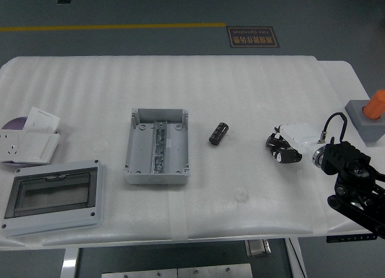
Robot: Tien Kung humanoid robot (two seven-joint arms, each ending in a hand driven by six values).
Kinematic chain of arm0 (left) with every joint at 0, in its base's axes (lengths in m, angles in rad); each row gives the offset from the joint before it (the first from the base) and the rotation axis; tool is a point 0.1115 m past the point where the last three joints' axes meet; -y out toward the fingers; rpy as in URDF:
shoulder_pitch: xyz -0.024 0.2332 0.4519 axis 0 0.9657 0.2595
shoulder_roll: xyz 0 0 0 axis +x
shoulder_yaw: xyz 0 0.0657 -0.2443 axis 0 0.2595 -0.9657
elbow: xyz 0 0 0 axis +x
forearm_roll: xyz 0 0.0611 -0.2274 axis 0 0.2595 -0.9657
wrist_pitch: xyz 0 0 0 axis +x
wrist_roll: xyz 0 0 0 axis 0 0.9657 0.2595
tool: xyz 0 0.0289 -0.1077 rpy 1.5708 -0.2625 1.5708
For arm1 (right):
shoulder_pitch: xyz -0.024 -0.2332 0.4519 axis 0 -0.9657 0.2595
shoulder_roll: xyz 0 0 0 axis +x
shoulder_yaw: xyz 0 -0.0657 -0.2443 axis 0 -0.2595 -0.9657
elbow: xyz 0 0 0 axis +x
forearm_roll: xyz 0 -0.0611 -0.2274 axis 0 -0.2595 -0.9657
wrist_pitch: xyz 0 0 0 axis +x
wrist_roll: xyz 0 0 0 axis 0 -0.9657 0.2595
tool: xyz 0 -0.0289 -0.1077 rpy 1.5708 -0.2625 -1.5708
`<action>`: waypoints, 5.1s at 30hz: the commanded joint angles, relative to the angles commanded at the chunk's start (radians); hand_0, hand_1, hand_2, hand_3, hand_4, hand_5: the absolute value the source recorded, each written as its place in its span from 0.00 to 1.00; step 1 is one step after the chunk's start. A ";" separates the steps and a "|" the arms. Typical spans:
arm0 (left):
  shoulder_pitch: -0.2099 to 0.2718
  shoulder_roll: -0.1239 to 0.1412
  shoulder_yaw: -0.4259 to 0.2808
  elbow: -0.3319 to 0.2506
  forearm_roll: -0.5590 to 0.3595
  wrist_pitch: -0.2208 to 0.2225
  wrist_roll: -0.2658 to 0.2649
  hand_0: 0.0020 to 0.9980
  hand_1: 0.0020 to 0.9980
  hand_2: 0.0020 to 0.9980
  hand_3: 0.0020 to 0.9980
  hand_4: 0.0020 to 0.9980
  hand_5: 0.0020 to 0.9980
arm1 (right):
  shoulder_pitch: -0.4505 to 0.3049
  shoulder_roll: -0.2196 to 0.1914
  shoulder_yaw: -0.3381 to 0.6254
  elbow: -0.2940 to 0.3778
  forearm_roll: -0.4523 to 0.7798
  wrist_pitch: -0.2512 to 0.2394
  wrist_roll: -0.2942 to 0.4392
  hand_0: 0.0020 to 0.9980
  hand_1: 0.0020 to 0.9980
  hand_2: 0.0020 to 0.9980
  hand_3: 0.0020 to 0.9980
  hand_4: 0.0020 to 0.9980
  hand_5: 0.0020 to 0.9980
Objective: Pick up the battery,place it into the box
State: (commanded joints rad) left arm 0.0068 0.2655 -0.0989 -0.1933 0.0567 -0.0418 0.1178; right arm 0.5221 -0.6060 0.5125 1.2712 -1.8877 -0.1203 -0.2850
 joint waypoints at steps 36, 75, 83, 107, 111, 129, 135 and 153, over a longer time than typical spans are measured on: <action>0.002 0.001 0.015 0.001 -0.008 -0.001 -0.001 0.62 0.65 0.54 0.58 0.66 0.44 | 0.189 0.199 -0.047 0.152 0.065 -0.018 -0.036 0.36 0.46 0.43 0.69 0.23 0.12; -0.001 0.014 0.047 0.002 -0.022 0.006 -0.008 0.62 0.65 0.53 0.57 0.66 0.45 | 0.299 0.371 -0.259 0.067 0.142 -0.104 -0.018 0.70 0.78 0.81 0.91 0.71 0.42; -0.001 0.012 0.042 0.002 -0.021 0.006 -0.008 0.62 0.65 0.53 0.57 0.64 0.44 | 0.279 0.278 -0.118 0.009 0.152 -0.061 -0.090 0.80 0.89 0.92 0.99 0.84 0.49; -0.005 0.012 0.034 0.001 -0.011 0.007 -0.008 0.62 0.65 0.52 0.56 0.61 0.41 | 0.289 0.280 -0.193 -0.096 0.243 0.076 -0.193 0.83 0.89 0.99 1.00 0.94 0.56; -0.006 0.012 0.032 0.001 -0.009 0.007 -0.008 0.62 0.65 0.52 0.56 0.61 0.41 | 0.292 0.290 -0.216 -0.113 0.244 0.050 -0.187 0.83 0.89 0.99 1.00 0.94 0.56; -0.003 0.012 0.039 0.002 -0.012 0.006 -0.009 0.62 0.65 0.52 0.56 0.60 0.41 | 0.285 0.325 -0.275 -0.151 0.206 -0.081 -0.195 0.67 0.71 0.70 0.87 0.86 0.52; -0.003 0.012 0.037 0.001 -0.011 0.005 -0.008 0.62 0.65 0.52 0.56 0.60 0.41 | 0.279 0.329 -0.288 -0.160 0.203 -0.079 -0.195 0.61 0.65 0.60 0.79 0.70 0.38; -0.004 0.010 0.036 0.002 -0.012 0.006 -0.010 0.62 0.65 0.52 0.56 0.59 0.41 | 0.273 0.290 -0.234 -0.071 0.163 -0.114 -0.177 0.54 0.59 0.52 0.70 0.64 0.34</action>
State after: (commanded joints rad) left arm 0.0028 0.2757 -0.0628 -0.1917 0.0447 -0.0353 0.1081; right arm 0.7956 -0.3164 0.2783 1.1998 -1.7243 -0.2343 -0.4623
